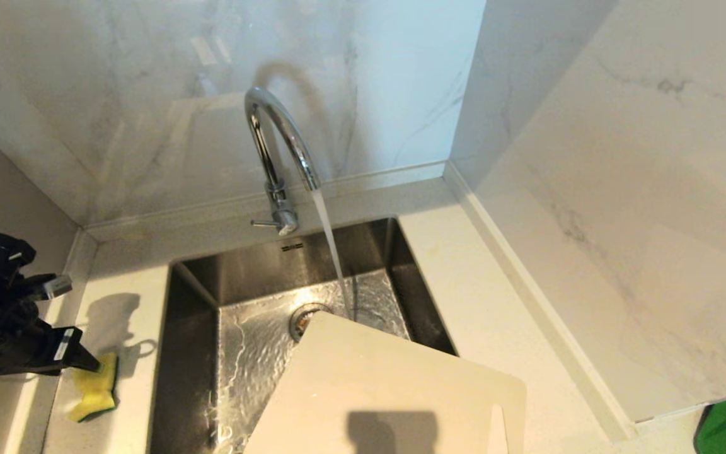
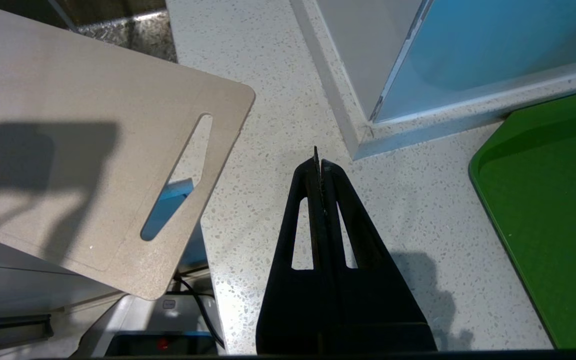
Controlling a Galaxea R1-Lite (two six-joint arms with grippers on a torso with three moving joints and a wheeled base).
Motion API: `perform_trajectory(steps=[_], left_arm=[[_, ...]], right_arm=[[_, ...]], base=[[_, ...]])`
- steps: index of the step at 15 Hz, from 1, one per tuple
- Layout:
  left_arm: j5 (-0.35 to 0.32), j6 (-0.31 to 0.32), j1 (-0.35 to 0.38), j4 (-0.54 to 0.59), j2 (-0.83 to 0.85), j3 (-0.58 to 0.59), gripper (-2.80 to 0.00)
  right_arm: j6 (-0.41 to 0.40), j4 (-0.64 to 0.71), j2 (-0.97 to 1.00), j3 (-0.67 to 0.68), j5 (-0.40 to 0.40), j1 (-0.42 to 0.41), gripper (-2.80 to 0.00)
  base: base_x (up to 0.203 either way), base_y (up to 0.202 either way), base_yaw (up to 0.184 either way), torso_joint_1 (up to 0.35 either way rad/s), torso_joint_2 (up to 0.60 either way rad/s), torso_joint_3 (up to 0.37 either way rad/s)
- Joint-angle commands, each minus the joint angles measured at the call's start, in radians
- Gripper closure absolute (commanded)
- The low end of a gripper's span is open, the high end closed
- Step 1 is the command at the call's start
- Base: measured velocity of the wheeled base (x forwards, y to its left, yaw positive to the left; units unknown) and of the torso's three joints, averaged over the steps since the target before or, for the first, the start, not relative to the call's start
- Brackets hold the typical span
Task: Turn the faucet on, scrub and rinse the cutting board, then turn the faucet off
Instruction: Turn off the tap
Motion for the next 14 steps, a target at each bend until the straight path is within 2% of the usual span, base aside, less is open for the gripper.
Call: perform_trajectory(steps=[1, 3, 7, 11, 14], left_arm=[[-0.006, 0.027, -0.007, 0.012, -0.080, 0.000, 0.00], [-0.010, 0.036, -0.029, 0.012, -0.108, -0.005, 0.00], [-0.017, 0.024, -0.112, 0.029, -0.126, -0.102, 0.00], [-0.026, 0.021, -0.210, 0.037, -0.091, -0.208, 0.00], [-0.023, 0.020, -0.285, 0.039, -0.016, -0.340, 0.00]], right_arm=[[0.000, 0.001, 0.000, 0.000, 0.000, 0.001, 0.00], [0.000, 0.001, 0.000, 0.000, 0.000, 0.001, 0.00], [0.000, 0.001, 0.000, 0.000, 0.000, -0.001, 0.00], [0.000, 0.001, 0.000, 0.000, 0.000, 0.000, 0.00], [0.000, 0.001, 0.000, 0.000, 0.000, 0.001, 0.00]], base=[[0.000, 0.000, 0.000, 0.000, 0.00, 0.000], [0.000, 0.000, 0.000, 0.000, 0.00, 0.000], [0.000, 0.000, 0.000, 0.000, 0.00, 0.000], [0.000, 0.000, 0.000, 0.000, 0.00, 0.000], [0.000, 0.000, 0.000, 0.000, 0.00, 0.000]])
